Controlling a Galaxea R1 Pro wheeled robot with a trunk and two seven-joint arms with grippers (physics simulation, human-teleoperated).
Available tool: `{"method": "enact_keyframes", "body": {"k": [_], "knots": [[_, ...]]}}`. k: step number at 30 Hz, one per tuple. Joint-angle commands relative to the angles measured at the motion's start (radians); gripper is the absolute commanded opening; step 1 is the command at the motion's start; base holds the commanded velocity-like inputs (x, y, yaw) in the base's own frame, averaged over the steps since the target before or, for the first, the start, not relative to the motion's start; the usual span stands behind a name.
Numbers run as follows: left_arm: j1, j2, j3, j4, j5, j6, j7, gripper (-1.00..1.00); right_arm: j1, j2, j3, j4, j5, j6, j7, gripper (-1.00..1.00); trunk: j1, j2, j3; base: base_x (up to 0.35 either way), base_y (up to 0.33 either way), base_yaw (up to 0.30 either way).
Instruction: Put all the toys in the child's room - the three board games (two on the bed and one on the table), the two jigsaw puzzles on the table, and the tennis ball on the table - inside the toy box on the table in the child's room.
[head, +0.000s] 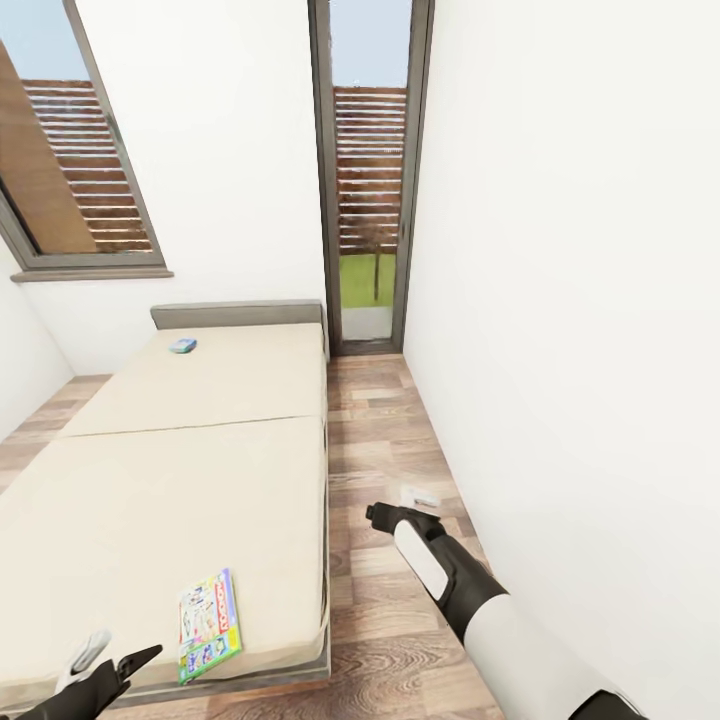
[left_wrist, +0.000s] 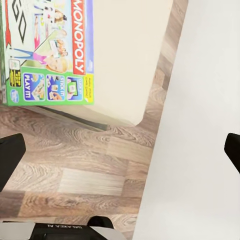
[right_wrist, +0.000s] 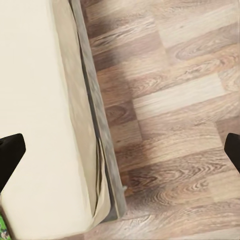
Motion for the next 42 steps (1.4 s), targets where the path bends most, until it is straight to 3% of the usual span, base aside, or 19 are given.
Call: {"method": "enact_keyframes", "body": {"k": [1, 4, 10, 42], "knots": [[-0.001, 0.001, 0.002, 0.000, 0.003, 0.008, -0.002, 1.00, -0.001, 0.000, -0.006, -0.001, -0.006, 0.003, -0.008, 1.00, 0.004, -0.008, -0.005, 0.000, 0.000, 0.000], [-0.001, 0.003, 0.003, 0.000, 0.003, 0.008, -0.002, 1.00, -0.001, 0.000, -0.046, -0.001, -0.007, 0.004, -0.008, 1.00, 0.016, -0.029, -0.014, 0.000, 0.000, 0.000], [0.000, 0.004, 0.003, 0.000, 0.003, 0.008, -0.003, 1.00, 0.000, 0.000, -0.084, -0.002, -0.007, 0.005, -0.007, 1.00, 0.039, -0.071, -0.033, 0.000, 0.000, 0.000], [0.001, 0.003, 0.003, 0.000, 0.003, 0.008, -0.001, 1.00, 0.001, 0.000, -0.092, -0.011, -0.019, -0.002, -0.008, 1.00, 0.161, -0.295, -0.133, 0.000, 0.000, 0.000]]}}
